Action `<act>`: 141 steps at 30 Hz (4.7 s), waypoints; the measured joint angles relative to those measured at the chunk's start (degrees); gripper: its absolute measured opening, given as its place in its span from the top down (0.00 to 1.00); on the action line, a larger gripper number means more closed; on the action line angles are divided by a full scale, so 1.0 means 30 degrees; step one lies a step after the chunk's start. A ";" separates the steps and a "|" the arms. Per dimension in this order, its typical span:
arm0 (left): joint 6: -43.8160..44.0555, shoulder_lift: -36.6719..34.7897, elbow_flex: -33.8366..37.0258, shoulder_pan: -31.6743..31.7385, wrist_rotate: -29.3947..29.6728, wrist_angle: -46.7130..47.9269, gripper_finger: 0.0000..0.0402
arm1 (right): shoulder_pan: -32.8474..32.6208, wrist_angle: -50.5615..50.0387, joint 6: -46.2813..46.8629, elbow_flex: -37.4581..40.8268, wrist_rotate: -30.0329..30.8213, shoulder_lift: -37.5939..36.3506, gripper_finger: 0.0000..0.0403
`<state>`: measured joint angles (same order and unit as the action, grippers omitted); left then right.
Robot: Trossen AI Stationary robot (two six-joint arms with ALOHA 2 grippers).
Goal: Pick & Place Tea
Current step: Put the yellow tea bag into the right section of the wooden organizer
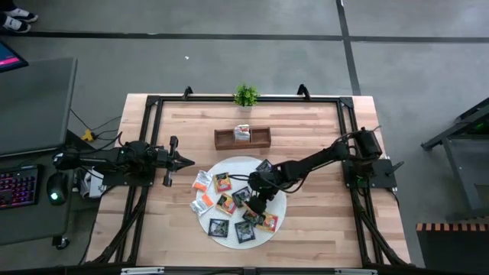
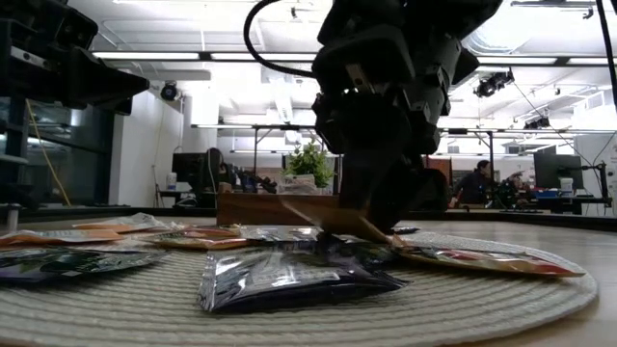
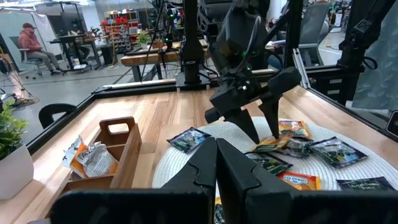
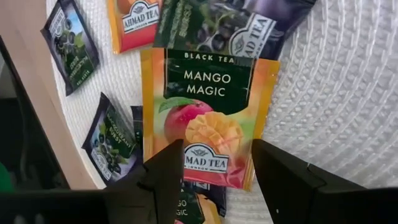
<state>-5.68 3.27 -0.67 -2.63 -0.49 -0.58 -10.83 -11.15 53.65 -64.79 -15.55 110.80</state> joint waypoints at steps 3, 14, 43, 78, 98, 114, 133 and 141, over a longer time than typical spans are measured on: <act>-0.0001 0.0000 0.0000 0.0000 0.0000 0.0000 1.00 | -0.0015 0.0111 0.0113 0.0000 0.0000 0.0000 0.54; -0.0002 0.0000 0.0000 0.0000 0.0000 0.0000 1.00 | -0.0010 0.0094 0.0130 0.0007 0.0136 -0.0128 0.54; 0.0000 0.0000 0.0000 0.0005 0.0000 0.0000 1.00 | 0.0238 -0.1659 -0.0913 -0.0022 0.2344 -0.0896 0.54; 0.0001 0.0000 0.0000 0.0007 0.0000 0.0000 1.00 | 0.0204 0.0857 -0.0997 -0.0022 -0.0087 -0.0015 0.54; -0.0005 -0.0002 0.0000 0.0007 0.0005 0.0002 1.00 | 0.0019 0.1820 -0.1070 -0.0022 -0.1031 0.0791 0.54; -0.0003 0.0000 0.0000 0.0002 0.0000 0.0000 1.00 | -0.0146 0.3461 -0.1035 -0.0017 -0.3151 0.0962 0.63; -0.0002 -0.0004 0.0000 0.0007 0.0000 0.0000 1.00 | -0.0503 0.3526 -0.0901 -0.0015 -0.2805 0.0954 0.84; -0.0002 -0.0005 0.0000 0.0002 0.0000 0.0000 1.00 | -0.0503 0.3531 -0.0793 -0.0015 -0.2479 0.0954 0.99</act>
<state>-5.69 3.25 -0.67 -2.63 -0.49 -0.58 -12.34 -0.56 51.27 -64.84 -22.99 113.67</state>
